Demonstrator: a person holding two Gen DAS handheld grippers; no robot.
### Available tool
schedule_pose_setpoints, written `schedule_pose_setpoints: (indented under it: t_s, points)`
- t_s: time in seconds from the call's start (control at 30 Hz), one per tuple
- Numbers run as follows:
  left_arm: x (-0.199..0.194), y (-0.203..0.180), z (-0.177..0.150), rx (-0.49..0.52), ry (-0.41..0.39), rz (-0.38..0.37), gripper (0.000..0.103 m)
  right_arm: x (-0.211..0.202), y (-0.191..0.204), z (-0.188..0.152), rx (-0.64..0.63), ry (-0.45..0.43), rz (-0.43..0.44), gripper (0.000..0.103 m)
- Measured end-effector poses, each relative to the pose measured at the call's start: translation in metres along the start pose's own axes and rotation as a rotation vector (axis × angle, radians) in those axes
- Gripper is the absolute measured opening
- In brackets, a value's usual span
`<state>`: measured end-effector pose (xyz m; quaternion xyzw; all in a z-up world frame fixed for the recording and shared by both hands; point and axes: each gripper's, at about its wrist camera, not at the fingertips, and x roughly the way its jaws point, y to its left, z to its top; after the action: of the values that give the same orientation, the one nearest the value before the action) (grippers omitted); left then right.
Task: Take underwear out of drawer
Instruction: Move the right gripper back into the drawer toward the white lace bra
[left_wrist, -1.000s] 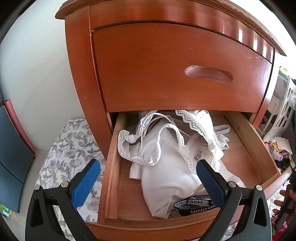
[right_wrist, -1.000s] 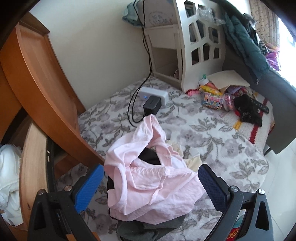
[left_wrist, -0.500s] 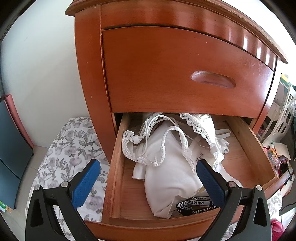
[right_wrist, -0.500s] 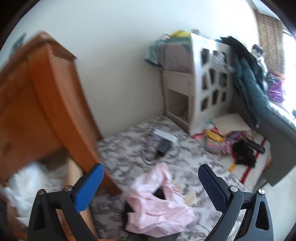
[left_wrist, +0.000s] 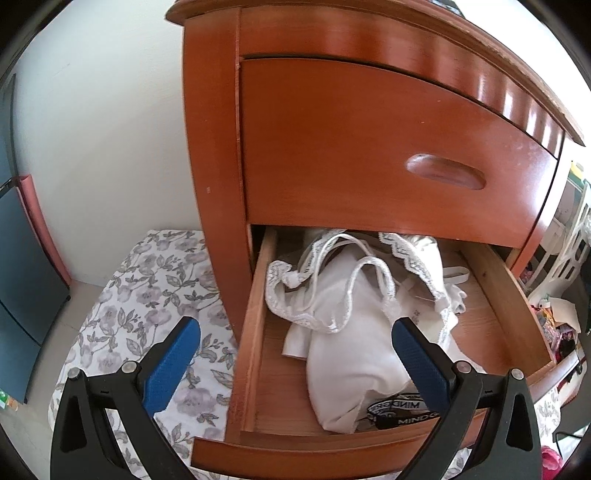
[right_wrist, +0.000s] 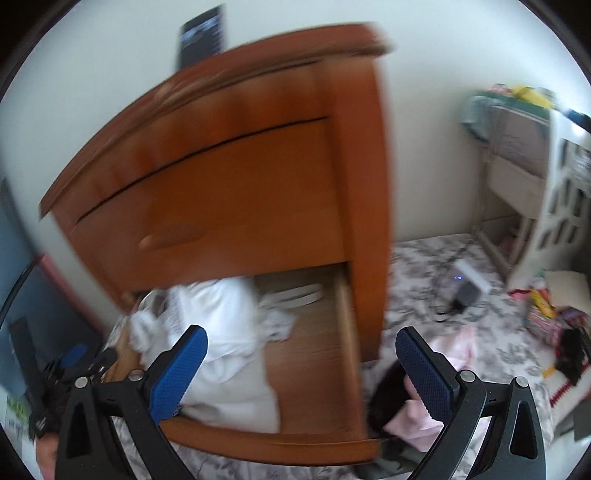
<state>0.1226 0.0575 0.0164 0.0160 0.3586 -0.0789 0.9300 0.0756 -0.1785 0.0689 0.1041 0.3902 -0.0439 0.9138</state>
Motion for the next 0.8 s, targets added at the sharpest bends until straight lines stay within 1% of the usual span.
schedule_pose_setpoints:
  t_s: [0.07,0.13,0.23,0.4,0.5,0.63,0.67,0.8]
  points:
    - [0.001,0.004,0.0,-0.01,0.001,0.004,0.103,0.01,0.016,-0.001,-0.038,0.033,0.045,0.103]
    - [0.0,0.008,0.0,-0.023,-0.002,0.005,0.103,0.019,0.03,-0.005,-0.082,0.065,0.053,0.103]
    - [-0.001,0.012,-0.001,-0.038,-0.007,0.007,0.103,0.028,0.05,-0.009,-0.141,0.087,0.049,0.103]
    - [0.0,0.021,-0.002,-0.063,-0.004,0.02,0.103,0.042,0.071,-0.009,-0.189,0.149,0.105,0.103]
    - [0.002,0.028,-0.004,-0.083,-0.002,0.027,0.103,0.052,0.083,-0.011,-0.226,0.187,0.108,0.103]
    - [0.006,0.035,-0.006,-0.099,0.011,0.034,0.103,0.068,0.097,-0.015,-0.264,0.269,0.122,0.103]
    - [0.007,0.036,-0.006,-0.105,0.017,0.038,0.103,0.075,0.1,-0.017,-0.275,0.298,0.116,0.103]
    - [0.01,0.048,-0.008,-0.154,0.031,0.043,0.103,0.092,0.106,-0.019,-0.274,0.354,0.1,0.103]
